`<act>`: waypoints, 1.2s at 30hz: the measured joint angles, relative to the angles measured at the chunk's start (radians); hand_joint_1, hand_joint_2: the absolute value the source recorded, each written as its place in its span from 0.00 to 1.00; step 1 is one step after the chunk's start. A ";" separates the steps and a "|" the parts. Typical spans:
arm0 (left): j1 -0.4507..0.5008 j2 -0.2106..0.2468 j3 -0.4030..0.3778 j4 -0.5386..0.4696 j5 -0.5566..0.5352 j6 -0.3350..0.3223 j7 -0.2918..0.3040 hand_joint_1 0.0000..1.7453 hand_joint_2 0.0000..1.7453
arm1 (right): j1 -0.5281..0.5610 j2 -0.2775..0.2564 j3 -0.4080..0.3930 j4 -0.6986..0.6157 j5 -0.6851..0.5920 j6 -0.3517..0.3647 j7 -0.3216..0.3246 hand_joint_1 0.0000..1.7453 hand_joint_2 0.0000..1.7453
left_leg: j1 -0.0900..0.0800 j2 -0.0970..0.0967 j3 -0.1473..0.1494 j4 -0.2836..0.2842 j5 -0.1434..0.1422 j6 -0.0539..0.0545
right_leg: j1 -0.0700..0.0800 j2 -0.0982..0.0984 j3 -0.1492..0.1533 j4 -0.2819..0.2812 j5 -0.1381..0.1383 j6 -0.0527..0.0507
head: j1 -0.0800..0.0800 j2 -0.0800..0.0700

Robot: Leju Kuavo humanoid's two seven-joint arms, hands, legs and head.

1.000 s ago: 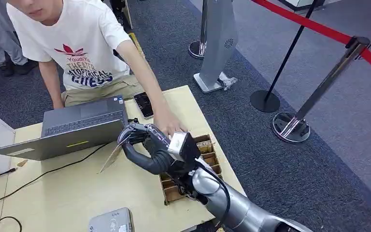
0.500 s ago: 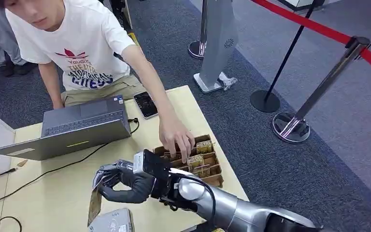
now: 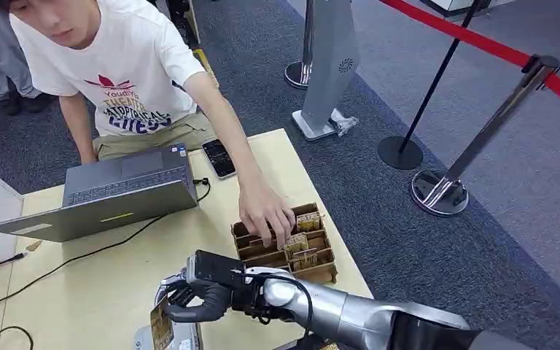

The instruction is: Pass the card to the sensor for recognition and then transmit it.

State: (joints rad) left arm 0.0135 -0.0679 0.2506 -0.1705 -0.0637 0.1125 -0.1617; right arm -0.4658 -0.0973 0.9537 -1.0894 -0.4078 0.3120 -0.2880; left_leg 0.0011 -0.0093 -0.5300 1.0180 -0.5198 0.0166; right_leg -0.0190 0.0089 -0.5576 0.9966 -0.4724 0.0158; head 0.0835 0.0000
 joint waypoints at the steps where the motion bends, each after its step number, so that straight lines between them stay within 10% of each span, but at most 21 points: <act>1: 0.000 0.000 0.000 0.000 -0.001 0.001 0.001 0.00 0.00 | -0.005 0.000 0.005 0.016 0.003 -0.010 -0.003 1.00 1.00 | 0.000 0.000 0.000 0.000 0.000 0.000 | 0.000 0.000 0.000 0.000 0.000 0.000 | 0.000 0.000; 20: -0.001 -0.003 0.000 0.000 -0.002 0.010 0.007 0.00 0.00 | -0.075 0.009 0.029 0.199 0.142 -0.136 -0.003 1.00 1.00 | 0.000 0.000 0.000 0.000 0.000 0.000 | 0.000 0.000 0.000 0.000 0.000 0.000 | 0.000 0.000; 36: 0.000 -0.003 0.000 0.000 -0.004 0.003 -0.007 0.00 0.00 | -0.074 0.009 0.044 0.180 0.008 -0.007 0.130 1.00 1.00 | 0.000 0.000 0.000 0.000 0.000 0.000 | 0.000 0.000 0.000 0.000 0.000 0.000 | 0.000 0.000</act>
State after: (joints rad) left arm 0.0138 -0.0710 0.2506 -0.1705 -0.0675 0.1152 -0.1690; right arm -0.5395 -0.0881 0.9979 -0.9099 -0.3995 0.3052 -0.1579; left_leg 0.0011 -0.0092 -0.5299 1.0181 -0.5198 0.0166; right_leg -0.0190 0.0090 -0.5578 0.9965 -0.4724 0.0159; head 0.0839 0.0000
